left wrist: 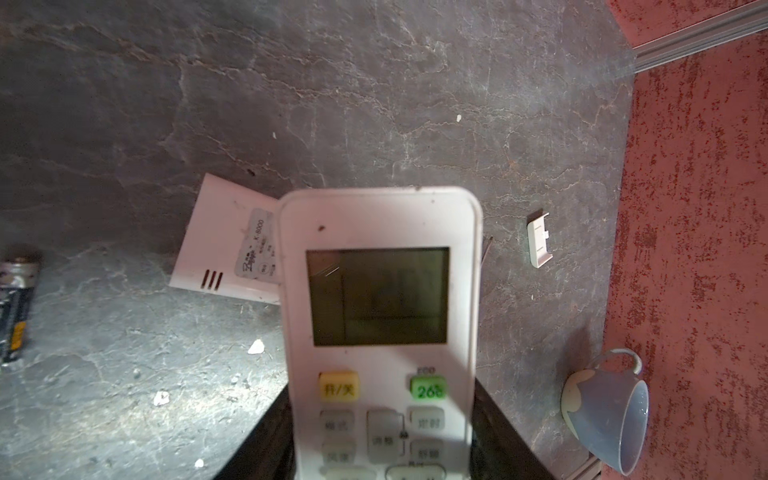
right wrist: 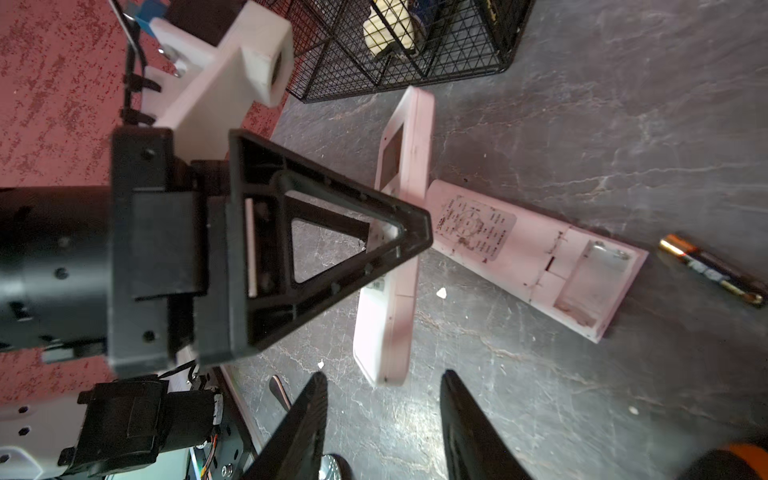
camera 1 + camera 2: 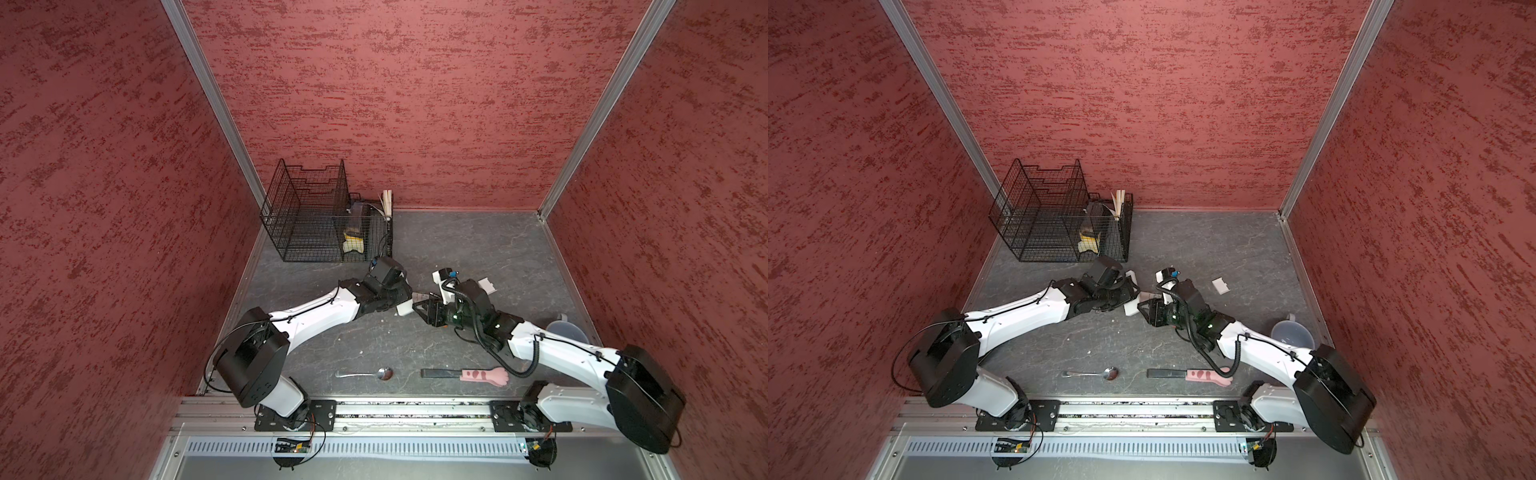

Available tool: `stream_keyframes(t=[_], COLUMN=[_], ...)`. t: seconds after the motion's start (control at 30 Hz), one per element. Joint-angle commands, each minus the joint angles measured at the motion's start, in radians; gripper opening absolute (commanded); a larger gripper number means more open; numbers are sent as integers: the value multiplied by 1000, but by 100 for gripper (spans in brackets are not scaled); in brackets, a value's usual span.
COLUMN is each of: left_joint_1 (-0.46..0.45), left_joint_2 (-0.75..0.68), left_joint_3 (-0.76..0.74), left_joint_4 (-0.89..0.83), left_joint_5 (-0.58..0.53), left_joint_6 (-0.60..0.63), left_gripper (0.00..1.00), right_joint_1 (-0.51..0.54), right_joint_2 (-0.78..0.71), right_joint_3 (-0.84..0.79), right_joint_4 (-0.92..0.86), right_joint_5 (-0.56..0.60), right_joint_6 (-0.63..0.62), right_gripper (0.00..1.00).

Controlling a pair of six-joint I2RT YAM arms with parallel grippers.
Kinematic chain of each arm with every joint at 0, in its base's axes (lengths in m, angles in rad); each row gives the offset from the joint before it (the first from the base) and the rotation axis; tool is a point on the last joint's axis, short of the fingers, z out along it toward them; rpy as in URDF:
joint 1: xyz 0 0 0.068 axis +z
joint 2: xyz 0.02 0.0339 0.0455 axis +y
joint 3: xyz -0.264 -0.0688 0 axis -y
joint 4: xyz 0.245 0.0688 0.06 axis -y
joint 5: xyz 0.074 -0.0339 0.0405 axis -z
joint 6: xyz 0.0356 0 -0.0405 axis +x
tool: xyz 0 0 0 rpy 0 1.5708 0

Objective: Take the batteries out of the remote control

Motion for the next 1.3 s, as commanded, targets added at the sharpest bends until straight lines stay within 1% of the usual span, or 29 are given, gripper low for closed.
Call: stream_keyframes(t=[0.0, 0.53, 0.63, 0.8, 0.87, 0.93, 1.0, 1.17, 1.23, 1.27], left_joint_1=[-5, -29, -30, -32, -31, -31, -32, -27, -17, -9], left_joint_2=[-27, -35, -41, -50, -55, -59, -67, -98, -110, -117], left_joint_3=[24, 30, 28, 13, 5, -1, -6, -10, -2, 3], left_joint_4=[31, 61, 64, 79, 86, 91, 91, 72, 45, 28], left_joint_5=[8, 4, 6, 10, 10, 8, 5, -18, -21, -19], left_joint_6=[0, 2, 2, -8, -14, -17, -18, -17, -13, -12], left_gripper=[29, 28, 28, 28, 29, 32, 37, 62, 70, 71], right_joint_1=[4, 3, 4, 3, 4, 4, 3, 3, 3, 3], right_joint_2=[22, 142, 152, 160, 163, 164, 165, 160, 157, 156], right_joint_3=[44, 86, 88, 85, 85, 86, 88, 92, 99, 103], right_joint_4=[46, 147, 155, 177, 186, 187, 183, 163, 143, 129], right_joint_5=[33, -4, 2, 18, 19, 19, 19, 16, 15, 14], right_joint_6=[11, 40, 47, 59, 60, 60, 57, 37, 21, 6], right_gripper=[45, 40, 36, 26, 20, 15, 11, 5, 4, 3])
